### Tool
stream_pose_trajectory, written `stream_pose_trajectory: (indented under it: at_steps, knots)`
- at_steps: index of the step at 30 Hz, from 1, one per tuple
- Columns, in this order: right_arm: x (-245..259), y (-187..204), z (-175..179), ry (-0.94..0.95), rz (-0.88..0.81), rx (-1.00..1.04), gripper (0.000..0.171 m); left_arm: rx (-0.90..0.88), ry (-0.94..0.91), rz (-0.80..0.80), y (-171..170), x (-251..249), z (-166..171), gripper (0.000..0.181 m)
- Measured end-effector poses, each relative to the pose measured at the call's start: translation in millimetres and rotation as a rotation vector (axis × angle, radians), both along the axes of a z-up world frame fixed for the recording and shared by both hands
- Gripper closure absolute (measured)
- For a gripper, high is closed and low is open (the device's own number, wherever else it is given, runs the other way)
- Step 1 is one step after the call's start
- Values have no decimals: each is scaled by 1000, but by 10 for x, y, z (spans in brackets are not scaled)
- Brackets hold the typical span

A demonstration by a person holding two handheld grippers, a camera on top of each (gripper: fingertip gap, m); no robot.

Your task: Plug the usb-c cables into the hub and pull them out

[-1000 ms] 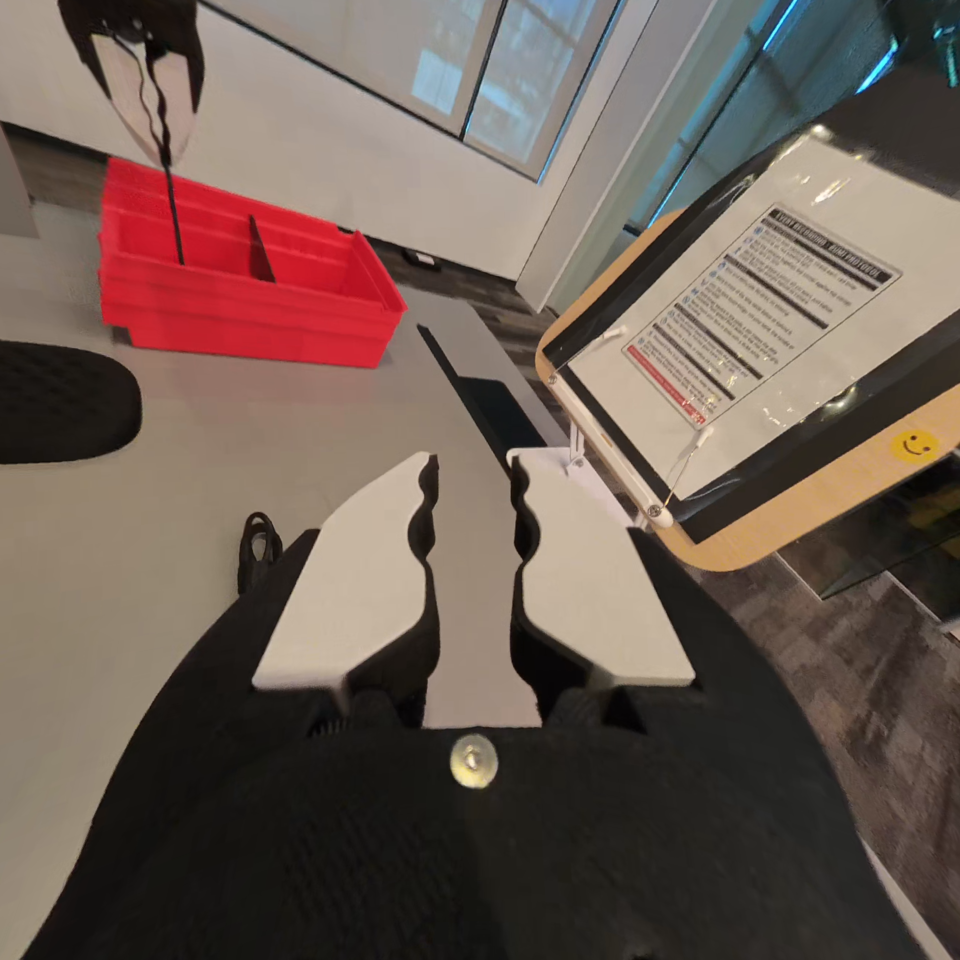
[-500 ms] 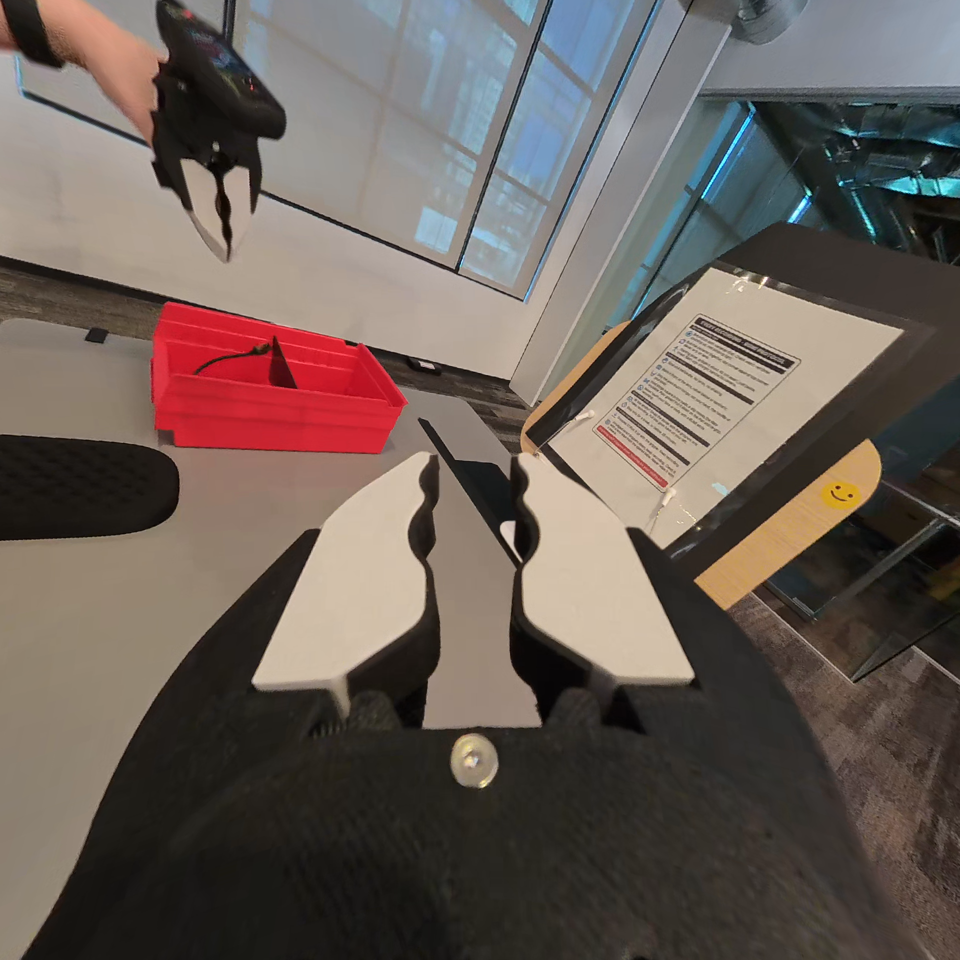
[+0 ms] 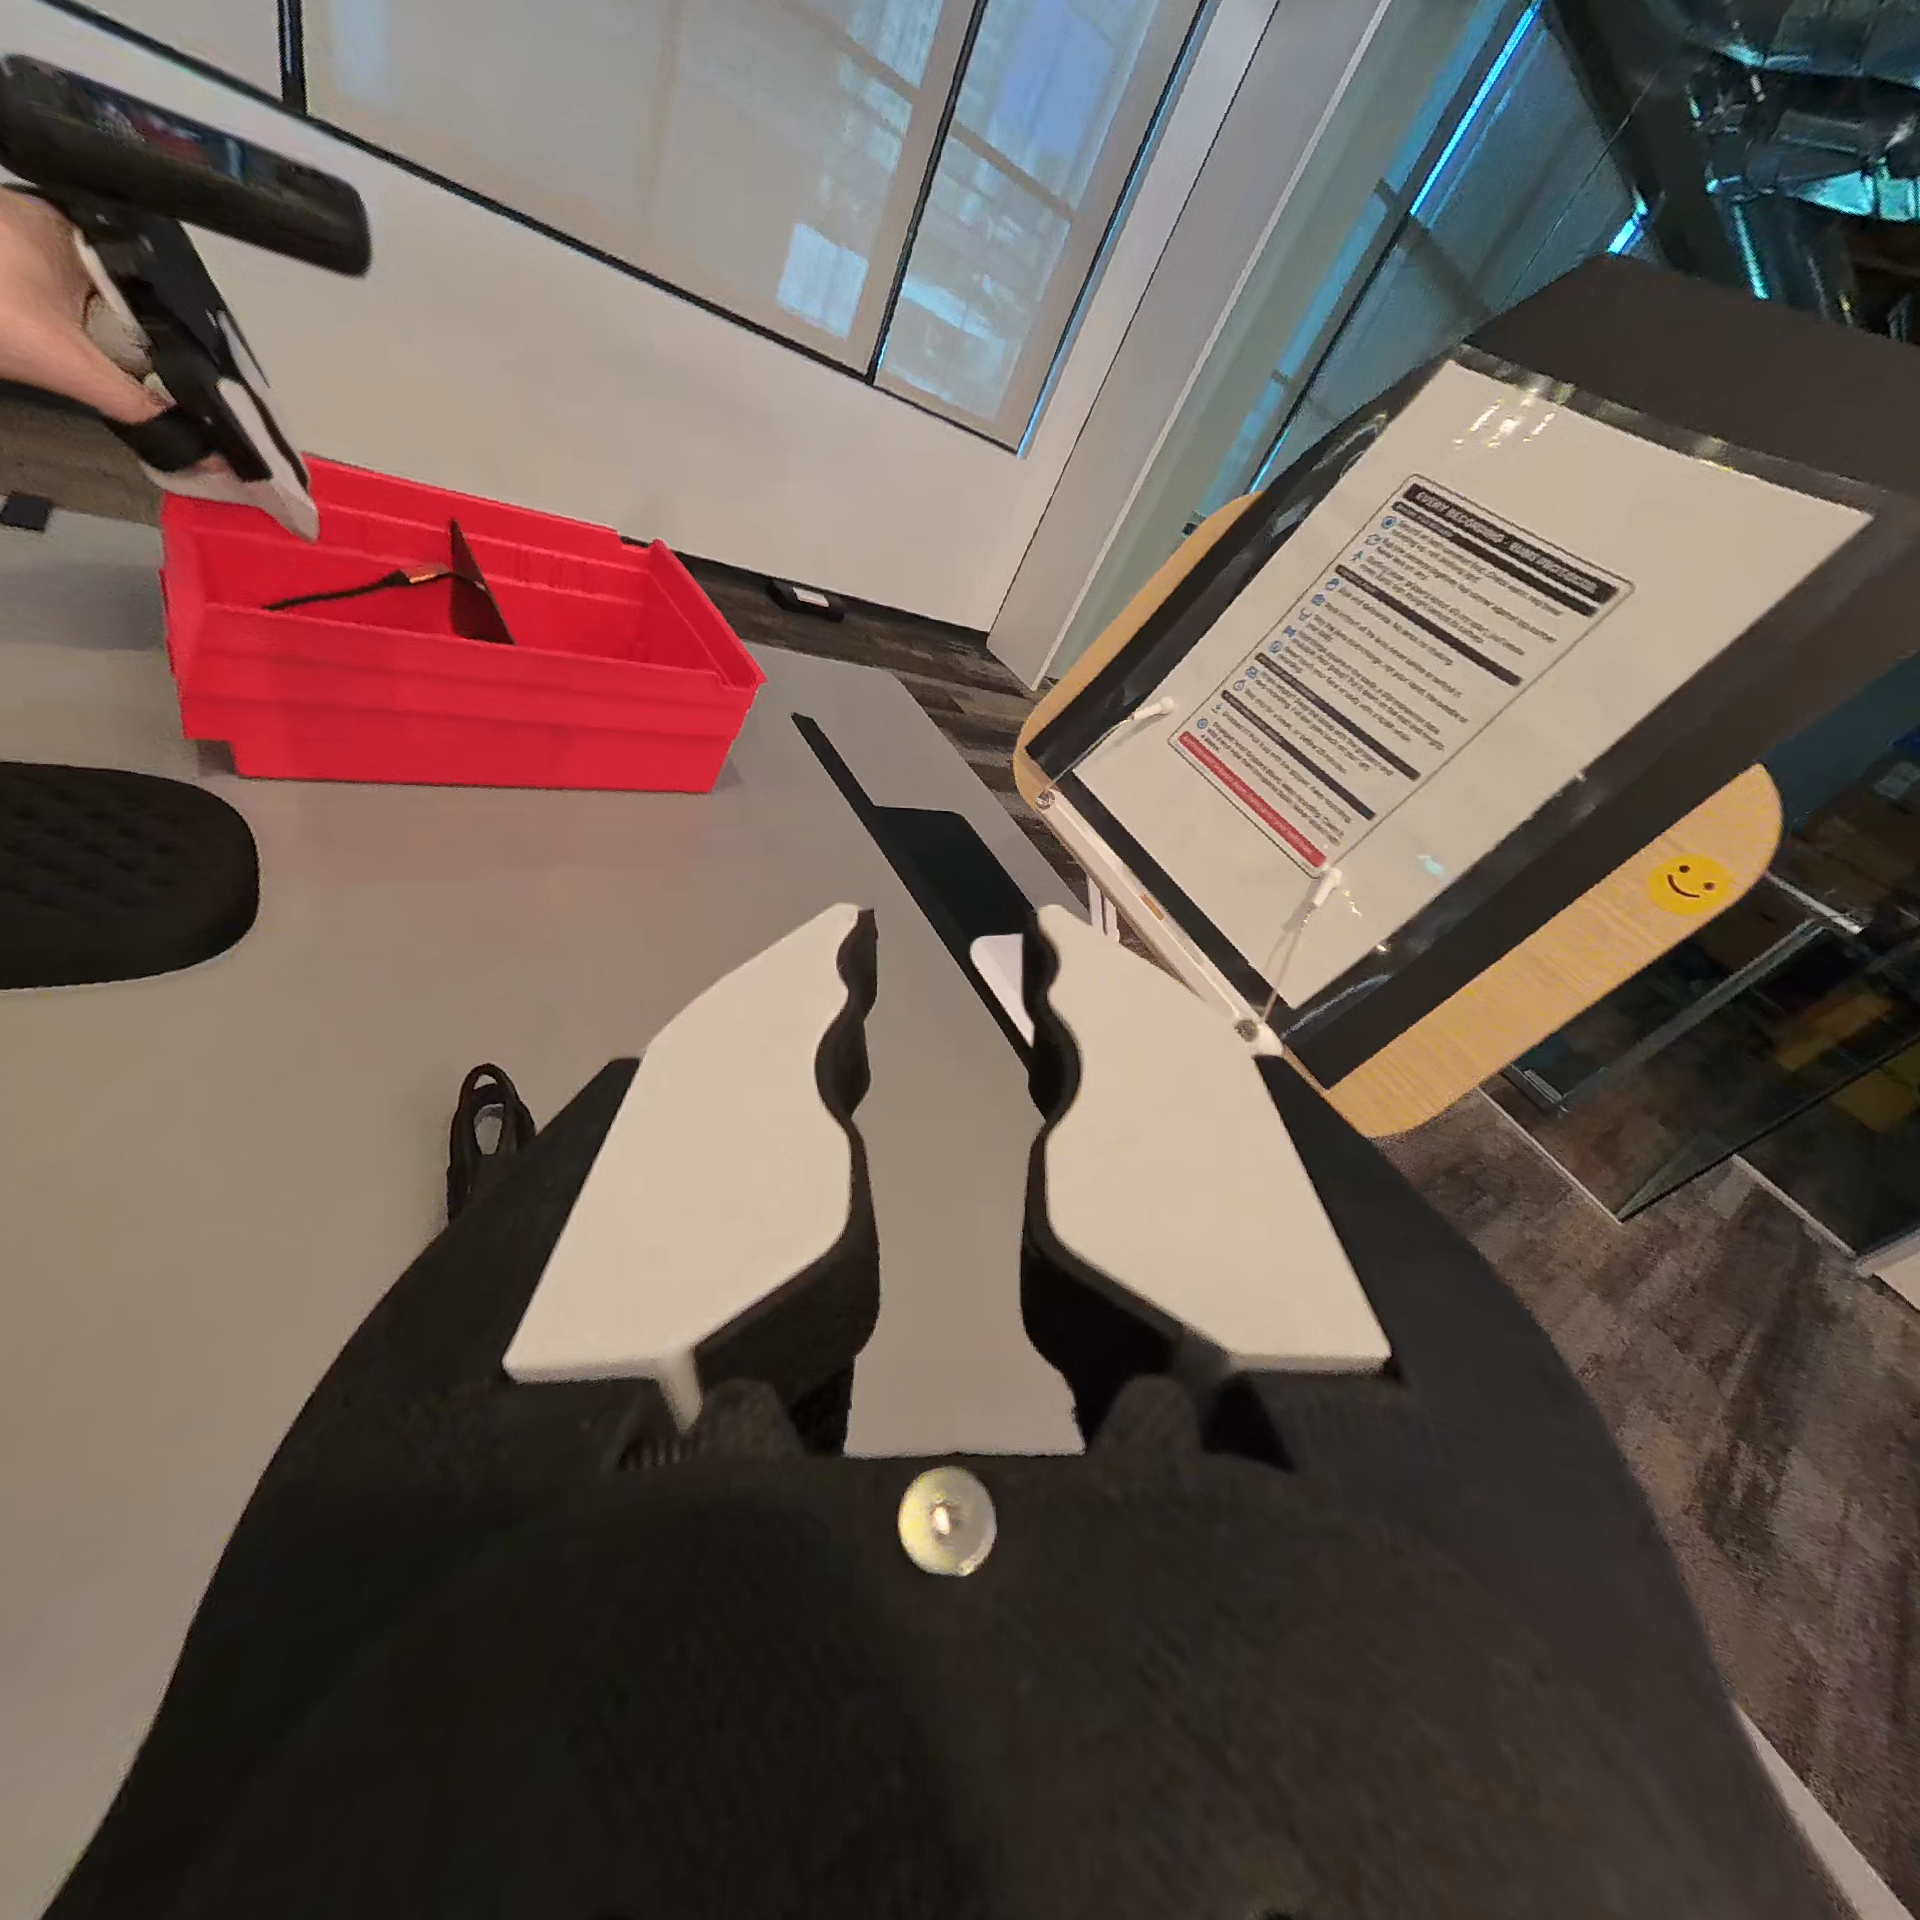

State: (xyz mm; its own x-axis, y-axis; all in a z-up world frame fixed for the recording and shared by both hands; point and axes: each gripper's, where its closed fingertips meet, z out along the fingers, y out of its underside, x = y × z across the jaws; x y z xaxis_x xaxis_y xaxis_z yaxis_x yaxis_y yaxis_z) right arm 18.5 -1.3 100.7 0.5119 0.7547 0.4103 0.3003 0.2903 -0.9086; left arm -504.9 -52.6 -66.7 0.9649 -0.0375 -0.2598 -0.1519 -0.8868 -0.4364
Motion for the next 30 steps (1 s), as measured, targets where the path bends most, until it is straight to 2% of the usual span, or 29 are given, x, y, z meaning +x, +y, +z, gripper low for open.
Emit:
stream_pose_trajectory:
  at_steps: [2, 5, 7, 13, 17, 19, 21, 24, 30]
  knots:
    - [-52, -20, -10, -7, 16, -3, 144, -45, 16, 56, -56, -34, -172, 152]
    - [-97, -31, -36, -24, 24, -5, 144, -106, -48, 160, -73, -52, -401, 136]
    - [-111, -32, -54, -36, 27, -4, 144, -119, -48, 206, -40, -102, -488, 136]
    - [-137, -9, -95, -32, 46, -24, 144, -181, 96, 237, 28, -283, -585, 147]
    - [-99, 25, -141, -67, 21, -27, 143, -277, 67, 259, 1, -311, -692, 151]
    - [-79, 21, -136, -69, 17, -25, 144, -346, 49, 251, -37, -317, -741, 175]
    - [-54, 21, -117, -66, 8, -21, 144, -442, 41, 210, -95, -310, -771, 177]
    - [-21, 21, -106, -77, -8, -14, 144, -571, 65, 159, -159, -360, -640, 177]
    - [-28, 33, -133, -110, -25, -11, 144, -826, 270, -32, -244, -429, -16, 178]
